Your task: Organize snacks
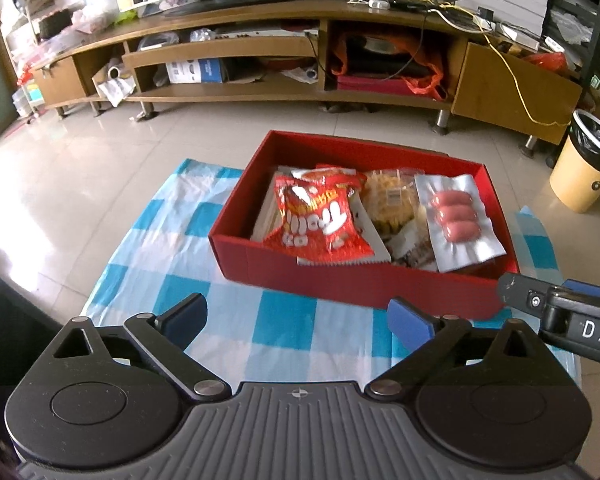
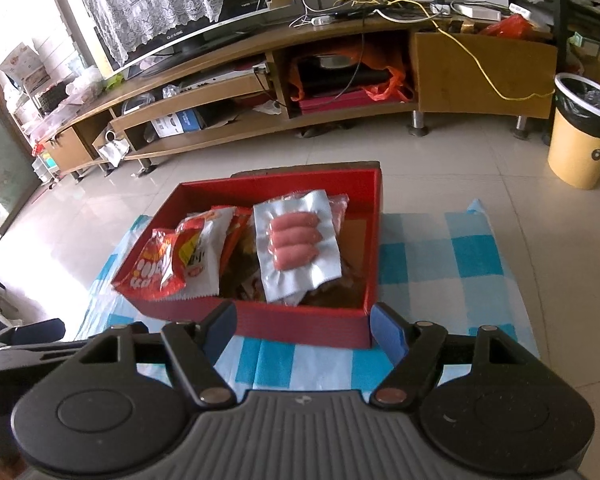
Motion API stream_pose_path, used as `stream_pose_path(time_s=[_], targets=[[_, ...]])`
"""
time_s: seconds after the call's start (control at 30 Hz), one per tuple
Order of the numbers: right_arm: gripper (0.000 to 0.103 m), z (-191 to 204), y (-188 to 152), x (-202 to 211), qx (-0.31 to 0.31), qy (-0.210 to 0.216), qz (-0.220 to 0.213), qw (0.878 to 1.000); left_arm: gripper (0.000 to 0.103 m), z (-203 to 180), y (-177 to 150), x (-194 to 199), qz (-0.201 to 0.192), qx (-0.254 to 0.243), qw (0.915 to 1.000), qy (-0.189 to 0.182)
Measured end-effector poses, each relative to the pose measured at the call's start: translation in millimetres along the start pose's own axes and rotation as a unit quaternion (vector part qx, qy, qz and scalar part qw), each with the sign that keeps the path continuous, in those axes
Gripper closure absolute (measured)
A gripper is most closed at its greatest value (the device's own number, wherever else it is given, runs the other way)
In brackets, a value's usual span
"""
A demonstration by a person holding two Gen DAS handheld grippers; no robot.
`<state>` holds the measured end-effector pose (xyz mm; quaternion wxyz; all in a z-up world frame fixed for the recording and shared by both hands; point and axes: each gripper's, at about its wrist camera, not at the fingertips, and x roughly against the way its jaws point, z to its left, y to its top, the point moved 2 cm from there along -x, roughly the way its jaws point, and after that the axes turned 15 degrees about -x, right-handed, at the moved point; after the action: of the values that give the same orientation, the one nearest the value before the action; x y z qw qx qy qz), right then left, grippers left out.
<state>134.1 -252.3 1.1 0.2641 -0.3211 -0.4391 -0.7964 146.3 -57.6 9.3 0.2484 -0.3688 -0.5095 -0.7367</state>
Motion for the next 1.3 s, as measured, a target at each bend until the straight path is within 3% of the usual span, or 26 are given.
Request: stream_pose_path(time_s=[1.3], targets=[[0.031,-26,-91,49,-0.013,-0.015,0.046,0.999,0.0,-23,-84,35,0.032,-0.026,0.999,-0.017]])
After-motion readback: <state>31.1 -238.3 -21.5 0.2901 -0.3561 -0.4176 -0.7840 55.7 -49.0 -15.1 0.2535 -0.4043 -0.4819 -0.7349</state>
